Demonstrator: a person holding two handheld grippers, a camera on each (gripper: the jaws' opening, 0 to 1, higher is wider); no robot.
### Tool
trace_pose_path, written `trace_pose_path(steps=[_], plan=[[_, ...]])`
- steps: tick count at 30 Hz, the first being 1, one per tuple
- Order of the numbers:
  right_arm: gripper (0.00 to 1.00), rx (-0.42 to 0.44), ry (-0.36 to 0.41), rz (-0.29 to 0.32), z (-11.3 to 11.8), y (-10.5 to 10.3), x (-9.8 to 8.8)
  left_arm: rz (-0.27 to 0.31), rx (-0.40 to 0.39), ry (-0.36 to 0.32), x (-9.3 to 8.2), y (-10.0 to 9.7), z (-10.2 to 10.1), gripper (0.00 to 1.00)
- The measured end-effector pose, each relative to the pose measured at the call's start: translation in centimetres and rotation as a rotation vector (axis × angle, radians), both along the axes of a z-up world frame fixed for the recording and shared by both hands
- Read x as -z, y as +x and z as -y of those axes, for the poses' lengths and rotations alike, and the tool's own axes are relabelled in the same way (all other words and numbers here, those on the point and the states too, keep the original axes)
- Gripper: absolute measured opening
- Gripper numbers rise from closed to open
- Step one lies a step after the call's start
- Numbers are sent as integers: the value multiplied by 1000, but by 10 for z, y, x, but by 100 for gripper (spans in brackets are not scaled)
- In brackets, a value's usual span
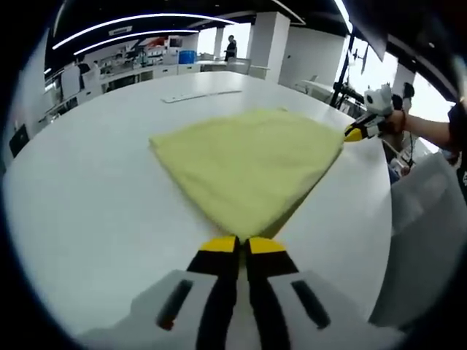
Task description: Fold the garment on the visible template until the final outline fits inside the template.
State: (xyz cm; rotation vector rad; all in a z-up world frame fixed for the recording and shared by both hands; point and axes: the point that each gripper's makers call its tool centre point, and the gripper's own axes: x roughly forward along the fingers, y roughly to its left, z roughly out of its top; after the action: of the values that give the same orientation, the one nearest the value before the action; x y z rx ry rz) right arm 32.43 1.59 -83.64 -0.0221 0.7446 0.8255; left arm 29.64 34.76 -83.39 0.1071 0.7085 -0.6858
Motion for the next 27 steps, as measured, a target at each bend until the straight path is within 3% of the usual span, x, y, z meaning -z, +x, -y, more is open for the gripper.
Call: trace_pose_path(steps=[5,18,22,27], plan=[[0,9,41,5,0,2,-7,2,8,4,-1,-1,-1,0],[0,-52,-30,53,10,-1,-26,19,54,49,1,-9,-2,0],[0,-114,-102,20,9,-19,-15,19,64,75,4,-12,-5,0],[0,-108,-120,4,9,-27,-6,25,59,82,7,-13,-9,0]])
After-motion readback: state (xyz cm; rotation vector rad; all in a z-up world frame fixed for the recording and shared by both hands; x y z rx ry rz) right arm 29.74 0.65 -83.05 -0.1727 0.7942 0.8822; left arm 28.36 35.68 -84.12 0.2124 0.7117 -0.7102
